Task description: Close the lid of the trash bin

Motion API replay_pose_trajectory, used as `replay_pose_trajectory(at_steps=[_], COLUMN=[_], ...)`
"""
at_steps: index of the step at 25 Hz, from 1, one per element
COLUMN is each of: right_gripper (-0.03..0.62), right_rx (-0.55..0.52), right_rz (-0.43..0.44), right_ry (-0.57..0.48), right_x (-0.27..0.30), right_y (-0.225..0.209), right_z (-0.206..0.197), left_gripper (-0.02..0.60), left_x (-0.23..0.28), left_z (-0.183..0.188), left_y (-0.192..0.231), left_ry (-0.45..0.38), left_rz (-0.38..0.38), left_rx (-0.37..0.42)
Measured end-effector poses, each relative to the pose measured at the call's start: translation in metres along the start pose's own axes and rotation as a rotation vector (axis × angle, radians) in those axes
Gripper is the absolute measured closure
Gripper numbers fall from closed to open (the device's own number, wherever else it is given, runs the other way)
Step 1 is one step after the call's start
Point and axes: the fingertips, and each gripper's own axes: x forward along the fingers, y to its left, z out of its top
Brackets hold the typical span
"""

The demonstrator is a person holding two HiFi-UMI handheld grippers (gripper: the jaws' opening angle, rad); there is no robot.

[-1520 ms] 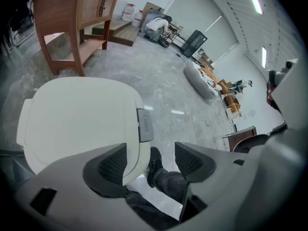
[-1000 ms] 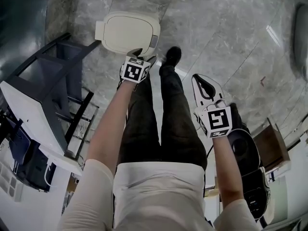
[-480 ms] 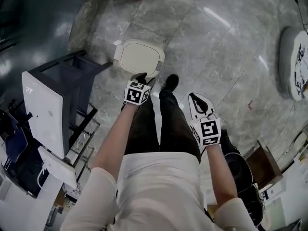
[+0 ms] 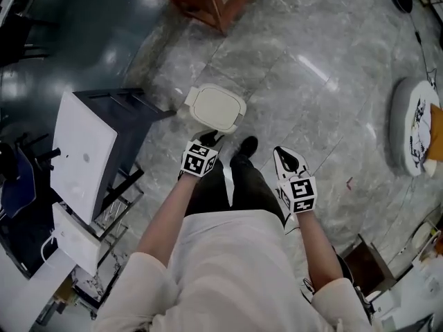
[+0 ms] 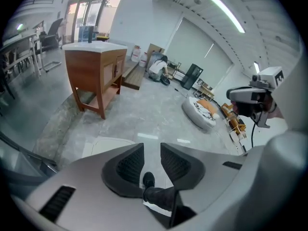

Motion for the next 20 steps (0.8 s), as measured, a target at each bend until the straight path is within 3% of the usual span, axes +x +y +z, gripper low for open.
replay_pose_trajectory(at_steps=[10, 20], right_gripper=[0.562, 0.562], right_rx=[-0.182, -0.27], right_rz=[0.092, 0.115], right_ry=[-0.028, -0.095], right_x=[-0.005, -0.024], right_y=[0.051, 0.098], right_z=[0.053, 0.081], left_gripper=[0.541, 0.561], left_x=[-0.114, -0.213], left_z=[0.039, 0.038], left_y=[-0.026, -0.039], left_ry=[-0.237, -0.419], left_rz=[0.078, 0.139], left_rx=[0.029, -0.008])
